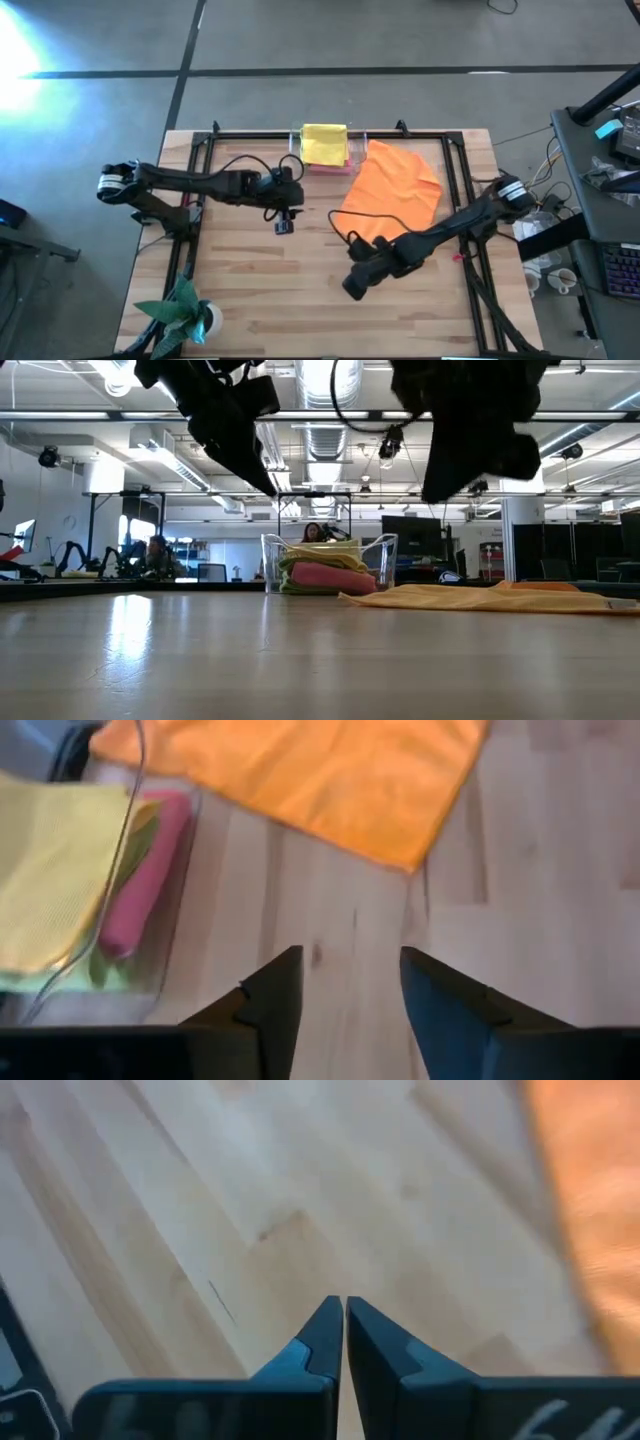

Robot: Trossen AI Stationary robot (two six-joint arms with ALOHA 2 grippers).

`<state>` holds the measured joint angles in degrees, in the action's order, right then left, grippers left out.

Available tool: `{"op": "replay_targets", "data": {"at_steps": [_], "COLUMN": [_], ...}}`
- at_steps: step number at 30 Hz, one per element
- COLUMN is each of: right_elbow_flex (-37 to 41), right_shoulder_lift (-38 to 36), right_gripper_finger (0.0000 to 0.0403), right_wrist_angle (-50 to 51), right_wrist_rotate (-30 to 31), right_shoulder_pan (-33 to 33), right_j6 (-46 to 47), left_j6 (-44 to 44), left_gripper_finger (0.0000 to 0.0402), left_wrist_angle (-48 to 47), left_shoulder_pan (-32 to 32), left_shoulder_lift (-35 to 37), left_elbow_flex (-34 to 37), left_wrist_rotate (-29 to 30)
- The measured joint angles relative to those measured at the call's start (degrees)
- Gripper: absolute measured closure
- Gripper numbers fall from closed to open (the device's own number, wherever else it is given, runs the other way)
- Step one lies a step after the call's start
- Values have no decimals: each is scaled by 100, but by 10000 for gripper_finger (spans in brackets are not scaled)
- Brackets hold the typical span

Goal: Fold microfiber towels
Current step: Fold the orange microfiber towel

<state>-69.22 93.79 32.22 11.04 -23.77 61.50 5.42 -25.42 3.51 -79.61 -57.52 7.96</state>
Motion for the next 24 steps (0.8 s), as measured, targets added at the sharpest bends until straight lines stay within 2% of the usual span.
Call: {"op": "replay_targets", "data": {"at_steps": [10, 16, 24], "right_elbow_flex": [235, 659, 1253], "right_shoulder_lift": [-1436, -2271, -3007], "right_gripper_finger": [390, 390, 366], "right_wrist_angle": [1012, 1524, 1602], "right_wrist_rotate": [1348, 1457, 1432], "right_shoulder_pan": [-101, -101, -125], "right_j6": [-291, -223, -217], "left_j6": [983, 1457, 1942], "left_gripper_finger": [244, 244, 244], "left_wrist_angle": [1286, 2138, 2260], "left_shoulder_pan": [-543, -693, -739], "left_shoulder_lift": [-173, -809, -1916], "left_elbow_flex": [-4, -16, -324], "left_wrist_rotate": [-26, -23, 3]}}
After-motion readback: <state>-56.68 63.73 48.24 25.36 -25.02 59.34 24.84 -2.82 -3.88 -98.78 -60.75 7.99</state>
